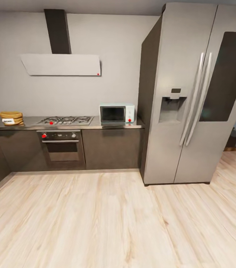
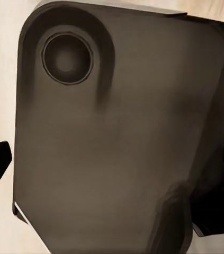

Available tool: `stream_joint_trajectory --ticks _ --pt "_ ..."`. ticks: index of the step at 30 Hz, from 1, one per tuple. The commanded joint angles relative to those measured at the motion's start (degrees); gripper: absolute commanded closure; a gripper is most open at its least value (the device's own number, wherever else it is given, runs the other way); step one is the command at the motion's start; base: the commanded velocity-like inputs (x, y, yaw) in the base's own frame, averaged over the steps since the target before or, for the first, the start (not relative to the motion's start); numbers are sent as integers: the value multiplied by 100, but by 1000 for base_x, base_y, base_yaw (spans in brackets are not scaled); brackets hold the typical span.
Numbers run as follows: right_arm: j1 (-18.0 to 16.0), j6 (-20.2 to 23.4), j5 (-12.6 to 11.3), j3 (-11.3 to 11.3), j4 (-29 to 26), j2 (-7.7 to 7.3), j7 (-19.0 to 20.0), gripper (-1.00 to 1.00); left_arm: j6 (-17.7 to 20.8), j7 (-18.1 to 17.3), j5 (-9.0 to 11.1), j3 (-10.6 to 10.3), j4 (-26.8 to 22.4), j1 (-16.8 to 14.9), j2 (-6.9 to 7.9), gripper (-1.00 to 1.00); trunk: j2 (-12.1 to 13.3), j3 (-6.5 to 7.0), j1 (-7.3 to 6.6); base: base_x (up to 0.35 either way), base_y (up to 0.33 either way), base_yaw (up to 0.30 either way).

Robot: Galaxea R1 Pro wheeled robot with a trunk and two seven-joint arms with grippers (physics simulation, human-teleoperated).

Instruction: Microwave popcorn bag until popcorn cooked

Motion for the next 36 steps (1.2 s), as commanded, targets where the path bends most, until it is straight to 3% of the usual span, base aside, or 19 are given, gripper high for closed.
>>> stream_joint_trajectory --ticks 1,13,36 --pt "-1 -10 44 7 0 0 -16 -100 -3 -9 45 14 -2 0 0 -100 -2 -5 3 308 186 0" --pt "-1 -18 44 7 0 -16 -16 -100 10 -4 49 14 0 0 0 -100 -2 -5 3 311 156 0" --pt "-1 -21 23 -9 0 0 -16 -100 10 -4 57 14 -4 0 1 -100 -2 -5 3 325 4 0"
